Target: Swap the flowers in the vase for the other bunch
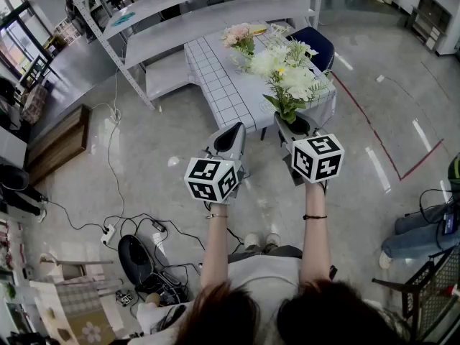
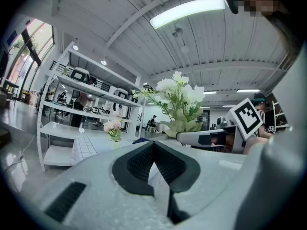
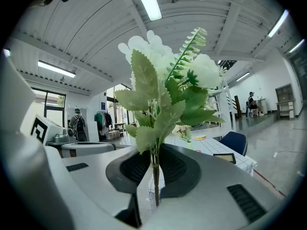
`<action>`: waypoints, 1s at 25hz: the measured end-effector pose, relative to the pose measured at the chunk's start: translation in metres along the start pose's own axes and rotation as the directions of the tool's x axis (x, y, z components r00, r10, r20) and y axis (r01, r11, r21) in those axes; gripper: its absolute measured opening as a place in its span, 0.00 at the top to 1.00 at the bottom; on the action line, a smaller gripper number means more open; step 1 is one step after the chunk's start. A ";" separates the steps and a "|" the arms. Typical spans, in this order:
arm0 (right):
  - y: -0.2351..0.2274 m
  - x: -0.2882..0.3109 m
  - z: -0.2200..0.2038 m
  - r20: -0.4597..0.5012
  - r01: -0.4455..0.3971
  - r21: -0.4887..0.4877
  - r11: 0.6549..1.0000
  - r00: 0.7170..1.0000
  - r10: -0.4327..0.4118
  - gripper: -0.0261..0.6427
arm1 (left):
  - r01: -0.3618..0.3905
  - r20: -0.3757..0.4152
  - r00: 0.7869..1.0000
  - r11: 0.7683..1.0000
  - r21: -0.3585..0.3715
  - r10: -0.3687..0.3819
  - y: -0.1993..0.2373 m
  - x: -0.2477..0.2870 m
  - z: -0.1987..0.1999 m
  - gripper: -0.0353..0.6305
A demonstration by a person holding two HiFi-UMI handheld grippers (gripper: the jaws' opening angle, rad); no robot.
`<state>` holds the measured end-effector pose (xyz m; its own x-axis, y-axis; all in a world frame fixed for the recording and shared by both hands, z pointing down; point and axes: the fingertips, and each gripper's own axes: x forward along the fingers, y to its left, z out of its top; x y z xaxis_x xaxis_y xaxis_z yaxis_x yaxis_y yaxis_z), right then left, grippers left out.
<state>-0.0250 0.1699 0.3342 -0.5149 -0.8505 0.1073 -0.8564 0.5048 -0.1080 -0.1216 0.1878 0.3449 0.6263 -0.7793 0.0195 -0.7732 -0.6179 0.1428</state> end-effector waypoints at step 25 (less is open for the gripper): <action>-0.025 -0.014 -0.013 -0.017 -0.019 0.056 0.998 1.000 0.020 0.88 | -0.023 -0.032 0.999 1.000 -0.016 0.022 -0.024 0.014 -0.017 0.93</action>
<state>0.0033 0.1714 0.3478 -0.5325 -0.8376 0.1217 -0.8430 0.5119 -0.1652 -0.0921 0.1935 0.3585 0.6119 -0.7891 0.0545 -0.7856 -0.5982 0.1581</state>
